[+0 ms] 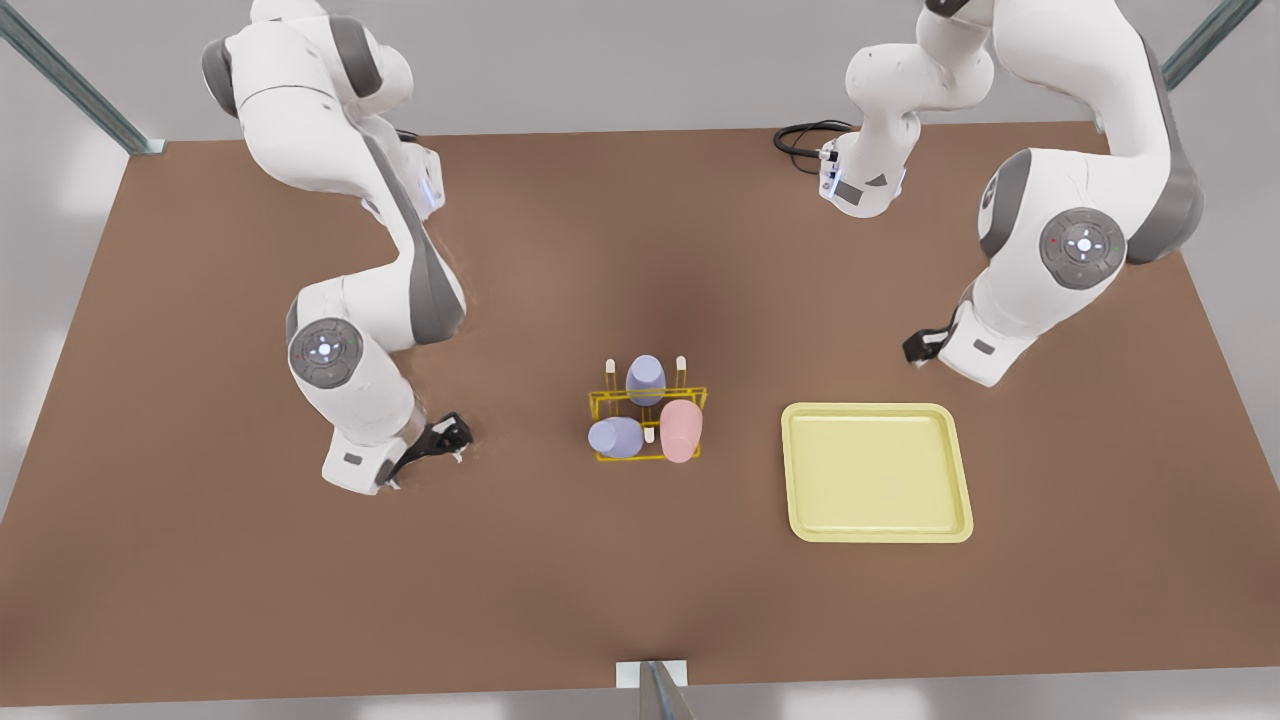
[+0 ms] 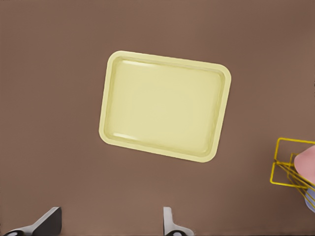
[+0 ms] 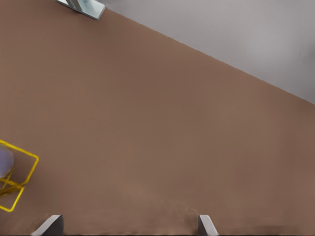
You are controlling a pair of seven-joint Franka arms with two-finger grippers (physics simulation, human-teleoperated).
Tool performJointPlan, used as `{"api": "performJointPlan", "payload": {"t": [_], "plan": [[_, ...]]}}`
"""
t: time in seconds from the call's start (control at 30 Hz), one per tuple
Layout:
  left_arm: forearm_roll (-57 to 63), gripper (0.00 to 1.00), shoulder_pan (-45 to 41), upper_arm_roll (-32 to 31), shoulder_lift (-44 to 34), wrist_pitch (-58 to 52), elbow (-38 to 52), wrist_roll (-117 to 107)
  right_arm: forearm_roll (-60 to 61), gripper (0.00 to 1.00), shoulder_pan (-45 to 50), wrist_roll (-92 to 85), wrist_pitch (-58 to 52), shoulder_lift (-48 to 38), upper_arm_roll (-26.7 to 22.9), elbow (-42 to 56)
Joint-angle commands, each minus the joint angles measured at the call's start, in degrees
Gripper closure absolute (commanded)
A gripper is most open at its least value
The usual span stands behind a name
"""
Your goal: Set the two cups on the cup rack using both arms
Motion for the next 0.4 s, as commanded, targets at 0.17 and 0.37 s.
{"api": "performJointPlan", "payload": {"t": [0.17,0.37], "plan": [[-3.55,0.00,0.57,0.03,4.05,-7.59,6.40,16.03,-6.76,0.00,-8.53,0.05,-35.42,-23.92,2.67,-2.12],[-4.17,0.00,0.31,-0.23,4.14,-7.67,6.49,15.95,-6.41,0.00,-9.93,0.49,-33.05,-30.08,3.64,-10.83]]}}
